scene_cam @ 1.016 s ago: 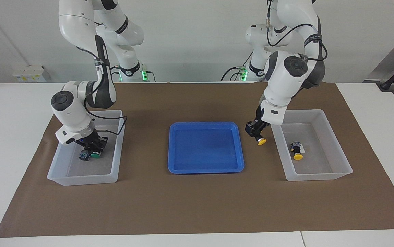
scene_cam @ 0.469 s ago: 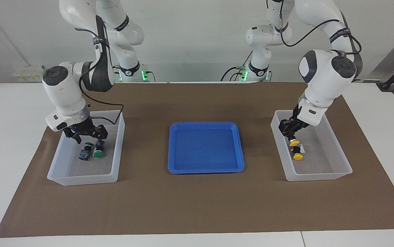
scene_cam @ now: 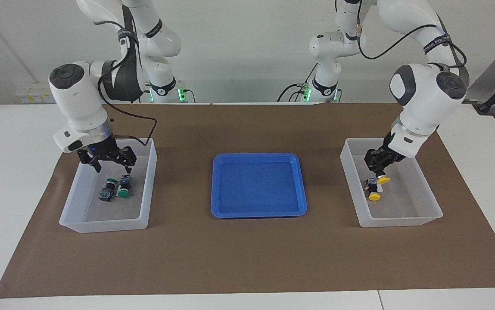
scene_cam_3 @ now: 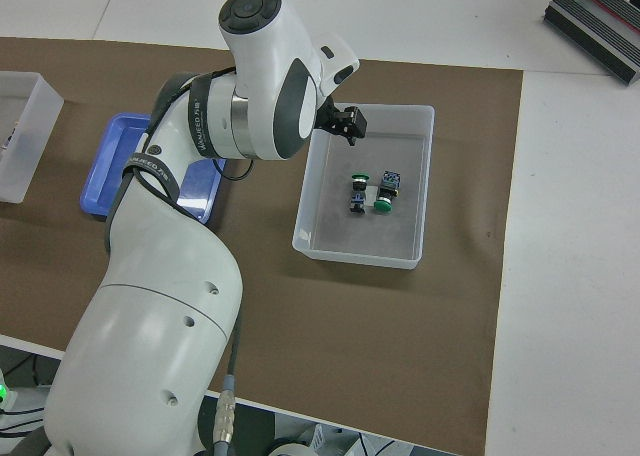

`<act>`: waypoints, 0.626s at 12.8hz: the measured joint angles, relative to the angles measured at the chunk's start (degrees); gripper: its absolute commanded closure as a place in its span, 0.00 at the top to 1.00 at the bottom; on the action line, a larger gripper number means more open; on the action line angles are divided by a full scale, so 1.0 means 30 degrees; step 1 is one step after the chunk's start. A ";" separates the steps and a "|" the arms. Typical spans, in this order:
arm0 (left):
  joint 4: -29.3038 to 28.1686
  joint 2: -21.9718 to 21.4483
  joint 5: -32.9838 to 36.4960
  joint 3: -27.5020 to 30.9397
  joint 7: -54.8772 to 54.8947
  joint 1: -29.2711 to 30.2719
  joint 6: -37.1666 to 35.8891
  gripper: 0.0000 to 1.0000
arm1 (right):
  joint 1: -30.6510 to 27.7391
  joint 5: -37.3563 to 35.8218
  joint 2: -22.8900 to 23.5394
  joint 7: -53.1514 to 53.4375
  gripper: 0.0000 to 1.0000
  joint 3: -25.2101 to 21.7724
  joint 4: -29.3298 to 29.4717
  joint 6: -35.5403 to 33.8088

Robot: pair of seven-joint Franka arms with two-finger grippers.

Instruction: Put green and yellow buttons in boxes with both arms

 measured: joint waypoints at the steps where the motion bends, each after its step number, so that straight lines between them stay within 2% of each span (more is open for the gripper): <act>1: -0.0667 -0.0084 0.0001 0.0004 0.1316 0.0644 0.0982 0.14 | -0.0001 0.0002 -0.0158 0.0000 1.00 0.0000 0.0688 -0.1008; 3: -0.1646 -0.0267 0.0001 0.0008 0.2691 0.1332 0.2155 0.40 | -0.0011 0.0008 -0.0344 0.0000 1.00 -0.0004 0.1864 -0.2819; 5: -0.1924 -0.0471 0.0001 -0.0076 0.2839 0.1380 0.2283 0.50 | -0.0025 0.0347 -0.0769 0.0000 1.00 -0.0030 0.2363 -0.4207; 8: -0.2033 -0.0707 0.0001 -0.0305 0.2757 0.1340 0.2200 0.71 | -0.0029 0.0735 -0.1254 0.0000 1.00 -0.0038 0.2397 -0.5243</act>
